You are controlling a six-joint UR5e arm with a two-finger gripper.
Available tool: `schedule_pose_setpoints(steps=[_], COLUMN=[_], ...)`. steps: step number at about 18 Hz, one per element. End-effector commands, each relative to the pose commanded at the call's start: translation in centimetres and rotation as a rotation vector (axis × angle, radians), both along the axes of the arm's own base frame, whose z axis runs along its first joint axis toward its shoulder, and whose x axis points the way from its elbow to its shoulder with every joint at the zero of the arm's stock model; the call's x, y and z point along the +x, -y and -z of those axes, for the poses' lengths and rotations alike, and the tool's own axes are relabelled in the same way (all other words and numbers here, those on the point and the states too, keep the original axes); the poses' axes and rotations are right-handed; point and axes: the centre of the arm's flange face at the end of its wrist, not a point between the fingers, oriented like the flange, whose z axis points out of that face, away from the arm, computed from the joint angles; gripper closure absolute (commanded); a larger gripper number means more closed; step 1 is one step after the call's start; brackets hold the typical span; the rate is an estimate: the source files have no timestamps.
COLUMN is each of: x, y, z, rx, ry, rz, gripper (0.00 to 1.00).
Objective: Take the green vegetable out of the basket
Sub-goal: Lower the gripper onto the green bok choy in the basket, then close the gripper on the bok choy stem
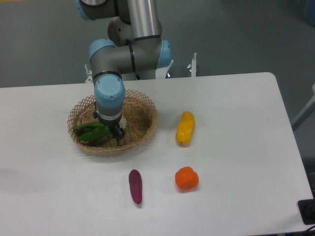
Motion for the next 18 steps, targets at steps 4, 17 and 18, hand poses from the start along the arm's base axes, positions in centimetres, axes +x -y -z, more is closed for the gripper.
schedule_pose_setpoints(steps=[4, 17, 18], x=[-0.1, -8.7, -9.8], y=[0.0, 0.9, 1.2], z=[-1.4, -10.4, -11.3], rx=[0.019, 0.097, 0.113], ry=[-0.015, -0.071, -0.081], rz=[-0.007, -0.143, -0.163], gripper=[0.93, 0.93, 0.93])
